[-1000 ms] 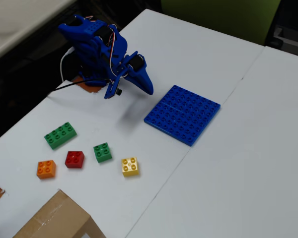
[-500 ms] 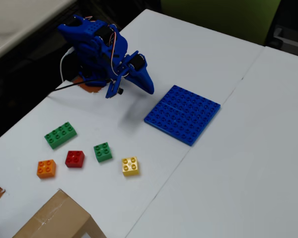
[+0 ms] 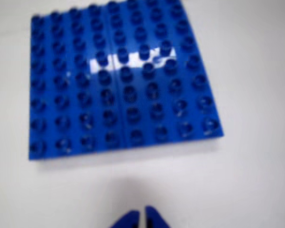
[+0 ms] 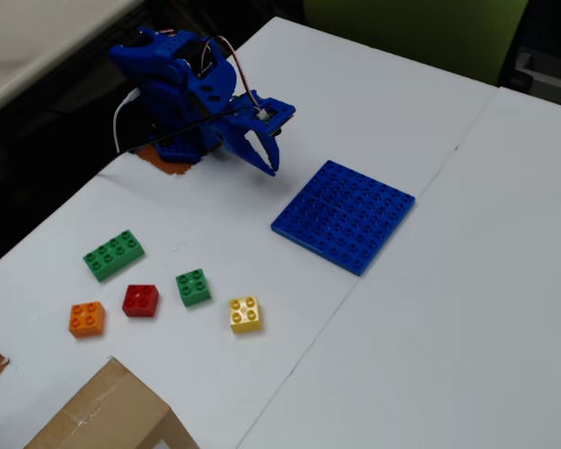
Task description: Pick up the 2x2 green block and go up the 8x8 blue block.
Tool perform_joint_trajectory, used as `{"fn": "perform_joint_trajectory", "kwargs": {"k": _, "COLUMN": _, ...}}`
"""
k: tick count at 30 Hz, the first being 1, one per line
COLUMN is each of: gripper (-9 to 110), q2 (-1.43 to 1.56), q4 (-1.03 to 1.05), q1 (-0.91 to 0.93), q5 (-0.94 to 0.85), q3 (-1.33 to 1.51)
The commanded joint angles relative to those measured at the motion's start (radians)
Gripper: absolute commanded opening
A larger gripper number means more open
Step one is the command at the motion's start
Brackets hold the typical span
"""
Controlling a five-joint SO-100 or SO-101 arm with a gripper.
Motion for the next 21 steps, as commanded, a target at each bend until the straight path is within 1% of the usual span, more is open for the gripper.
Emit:
{"fn": "perform_joint_trajectory", "kwargs": {"k": 1, "gripper": 1, "q2": 0.005, "q4": 0.043, "q1": 0.002, "q5": -0.140, "q3": -0.055}}
{"fn": "perform_joint_trajectory", "kwargs": {"k": 3, "gripper": 7, "q2": 0.005, "q4": 0.046, "q1": 0.012, "q5": -0.140, "q3": -0.057}}
{"fn": "perform_joint_trajectory", "kwargs": {"k": 7, "gripper": 11, "q2": 0.005, "q4": 0.083, "q1": 0.040, "q5": -0.138, "q3": -0.075}}
{"fn": "perform_joint_trajectory", "kwargs": {"k": 12, "gripper": 14, "q2": 0.005, "q4": 0.156, "q1": 0.092, "q5": -0.084, "q3": -0.172}}
{"fn": "perform_joint_trajectory", "kwargs": {"k": 14, "gripper": 16, "q2": 0.006, "q4": 0.201, "q1": 0.106, "q5": -0.077, "q3": -0.210}}
{"fn": "perform_joint_trajectory", "kwargs": {"k": 16, "gripper": 21, "q2": 0.000, "q4": 0.261, "q1": 0.117, "q5": -0.061, "q3": -0.261}}
{"fn": "perform_joint_trajectory", "kwargs": {"k": 19, "gripper": 22, "q2": -0.040, "q4": 0.327, "q1": 0.126, "q5": -0.069, "q3": -0.328}}
{"fn": "perform_joint_trajectory", "kwargs": {"k": 21, "gripper": 23, "q2": -0.081, "q4": 0.364, "q1": 0.155, "q5": -0.106, "q3": -0.402}}
